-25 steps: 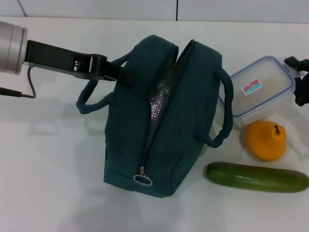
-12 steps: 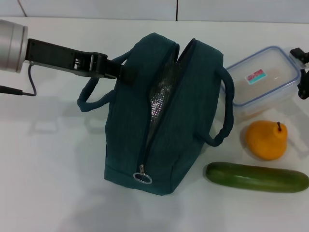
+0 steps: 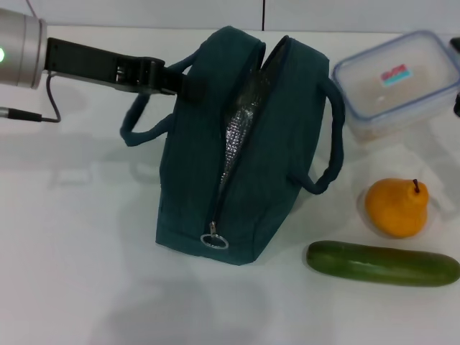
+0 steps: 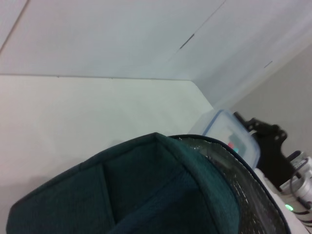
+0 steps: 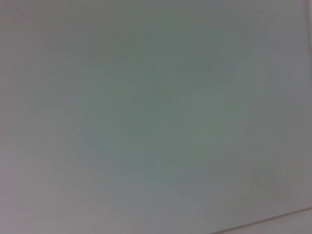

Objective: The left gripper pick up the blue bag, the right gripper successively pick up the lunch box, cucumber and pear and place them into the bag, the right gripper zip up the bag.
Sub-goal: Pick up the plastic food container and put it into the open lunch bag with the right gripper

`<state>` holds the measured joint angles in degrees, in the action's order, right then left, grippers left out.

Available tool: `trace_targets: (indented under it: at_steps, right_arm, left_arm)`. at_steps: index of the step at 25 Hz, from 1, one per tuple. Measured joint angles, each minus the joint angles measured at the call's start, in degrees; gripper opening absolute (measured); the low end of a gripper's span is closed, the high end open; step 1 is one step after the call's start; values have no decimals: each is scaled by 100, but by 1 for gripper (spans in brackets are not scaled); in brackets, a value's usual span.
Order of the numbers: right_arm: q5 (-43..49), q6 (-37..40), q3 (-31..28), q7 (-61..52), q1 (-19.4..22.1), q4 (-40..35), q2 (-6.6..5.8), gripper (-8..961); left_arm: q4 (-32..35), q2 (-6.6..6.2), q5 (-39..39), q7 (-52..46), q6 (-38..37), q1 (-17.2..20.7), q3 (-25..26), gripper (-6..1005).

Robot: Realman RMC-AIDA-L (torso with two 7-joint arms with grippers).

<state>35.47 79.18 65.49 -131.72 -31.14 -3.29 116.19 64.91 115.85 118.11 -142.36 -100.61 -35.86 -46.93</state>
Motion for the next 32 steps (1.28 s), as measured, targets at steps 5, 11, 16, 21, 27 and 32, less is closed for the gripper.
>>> trace_targets:
  at_steps: [5, 11, 16, 21, 27, 32]
  right_arm:
    - [-382, 255, -2, -3, -102, -44, 0, 99]
    - [-706, 431, 2, -3, -261, -90, 0, 99]
    - [-868, 498, -2, -3, -505, -125, 0, 99]
    - [-922, 532, 26, -3, -781, -128, 0, 98]
    - [-897, 531, 159, -3, -1226, -129, 0, 98]
    - [-913, 465, 619, 0, -1456, -128, 0, 99]
  left_arm:
    - [-3, -3, 41, 5, 71, -77, -25, 62]
    - [-5, 9, 110, 6, 184, -155, -38, 62]
    - [1, 22, 120, 0, 275, -181, -70, 63]
    - [24, 61, 125, -33, 390, -258, -184, 63]
    - [3, 95, 125, -37, 465, -368, -317, 64]
    - [-8, 96, 121, -38, 511, -403, -333, 64]
